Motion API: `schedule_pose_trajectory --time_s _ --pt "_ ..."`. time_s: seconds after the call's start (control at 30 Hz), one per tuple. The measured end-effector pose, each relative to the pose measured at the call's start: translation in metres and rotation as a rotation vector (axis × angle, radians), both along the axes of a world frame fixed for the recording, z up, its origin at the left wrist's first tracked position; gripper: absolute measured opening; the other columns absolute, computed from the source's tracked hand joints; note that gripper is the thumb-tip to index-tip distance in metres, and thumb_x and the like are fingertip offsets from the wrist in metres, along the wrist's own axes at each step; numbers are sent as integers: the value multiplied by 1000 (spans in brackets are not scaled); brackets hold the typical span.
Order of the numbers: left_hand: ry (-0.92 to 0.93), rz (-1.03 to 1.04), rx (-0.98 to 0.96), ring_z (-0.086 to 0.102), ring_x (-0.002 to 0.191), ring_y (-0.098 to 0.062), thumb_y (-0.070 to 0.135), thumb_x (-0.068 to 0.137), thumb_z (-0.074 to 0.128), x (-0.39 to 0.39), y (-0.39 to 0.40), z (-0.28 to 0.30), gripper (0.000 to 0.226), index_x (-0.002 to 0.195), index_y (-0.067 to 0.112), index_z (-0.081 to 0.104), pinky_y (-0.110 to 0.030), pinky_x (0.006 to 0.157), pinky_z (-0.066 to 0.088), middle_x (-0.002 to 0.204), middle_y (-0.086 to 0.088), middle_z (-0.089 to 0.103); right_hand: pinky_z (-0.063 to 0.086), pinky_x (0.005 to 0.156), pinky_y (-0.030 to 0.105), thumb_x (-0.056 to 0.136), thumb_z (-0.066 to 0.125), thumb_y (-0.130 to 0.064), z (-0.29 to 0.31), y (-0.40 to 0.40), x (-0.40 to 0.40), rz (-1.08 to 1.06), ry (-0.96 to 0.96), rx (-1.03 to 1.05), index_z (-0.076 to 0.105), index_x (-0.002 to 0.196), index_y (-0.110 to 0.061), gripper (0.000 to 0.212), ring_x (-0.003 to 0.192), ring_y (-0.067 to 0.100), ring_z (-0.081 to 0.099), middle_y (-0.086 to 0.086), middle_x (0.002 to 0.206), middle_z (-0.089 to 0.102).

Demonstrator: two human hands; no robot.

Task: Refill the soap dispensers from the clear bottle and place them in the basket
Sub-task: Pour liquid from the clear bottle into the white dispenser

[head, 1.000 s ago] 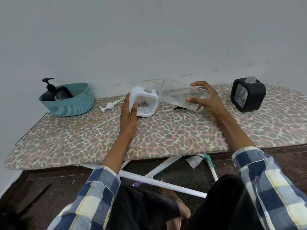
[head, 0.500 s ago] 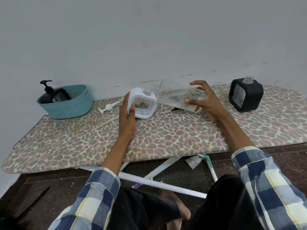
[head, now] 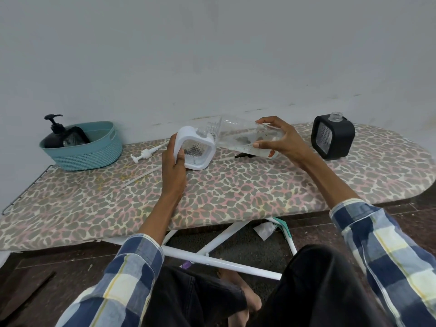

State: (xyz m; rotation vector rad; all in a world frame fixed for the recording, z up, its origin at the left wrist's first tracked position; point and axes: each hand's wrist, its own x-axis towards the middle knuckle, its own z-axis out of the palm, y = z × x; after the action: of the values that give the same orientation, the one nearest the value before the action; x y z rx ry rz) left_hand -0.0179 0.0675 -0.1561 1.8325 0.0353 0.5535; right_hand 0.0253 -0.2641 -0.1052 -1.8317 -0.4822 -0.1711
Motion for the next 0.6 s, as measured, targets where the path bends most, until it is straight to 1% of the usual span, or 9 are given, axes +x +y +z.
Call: schedule_pose_trajectory --time_s 0.07,0.13,0.2,0.27,0.33,0.43,0.5,0.6 --pt "-8 12 15 39 146 -10 24 116 42 -1 -2 2 51 166 35 34 -50 125 38 155 15 38 41 102 24 77 95 -33 1 -1 -2 -1 -6 -7 69 130 -34 59 122 -27 49 -23 144 61" --pt "-16 13 9 40 145 -10 22 116 42 -1 -3 4 51 166 33 34 -48 125 38 155 13 39 39 102 23 77 95 -34 1 -1 -3 -8 -7 -12 69 131 -35 60 124 -25 49 -24 144 61" --pt "-5 20 -6 41 144 -10 21 116 42 0 -3 3 51 165 34 35 -48 124 39 154 12 39 38 107 29 76 96 -35 1 0 -4 -15 -1 -21 70 130 -38 60 130 -20 48 -26 143 61" --pt "3 16 -16 41 146 -13 21 116 43 2 -2 1 52 164 37 36 -51 123 40 157 12 39 37 110 34 76 96 -37 2 1 -6 -21 -1 -33 70 130 -40 60 132 -16 47 -28 143 61" --pt "0 11 -21 42 147 -15 21 115 43 4 -1 -1 52 163 40 36 -54 121 42 158 12 39 38 111 36 76 96 -35 4 1 -7 -24 1 -41 70 131 -38 61 129 -20 47 -28 142 61" --pt "-6 14 -27 41 149 -17 20 115 44 5 -1 -2 52 163 38 37 -54 123 40 160 10 40 47 113 43 76 96 -35 9 0 -8 -23 4 -55 70 130 -38 60 125 -25 50 -30 139 63" --pt "-7 12 -37 41 149 -17 23 115 44 5 -1 -1 51 163 40 38 -54 123 40 161 9 41 49 114 44 75 96 -35 12 -1 -8 -20 0 -60 71 130 -38 60 127 -22 51 -28 140 64" --pt "-2 12 -54 41 149 -18 28 115 44 5 -1 -2 50 162 43 37 -56 121 41 160 10 40 46 116 43 76 96 -36 17 -1 -7 -16 -10 -68 70 132 -37 61 133 -13 51 -22 145 63"
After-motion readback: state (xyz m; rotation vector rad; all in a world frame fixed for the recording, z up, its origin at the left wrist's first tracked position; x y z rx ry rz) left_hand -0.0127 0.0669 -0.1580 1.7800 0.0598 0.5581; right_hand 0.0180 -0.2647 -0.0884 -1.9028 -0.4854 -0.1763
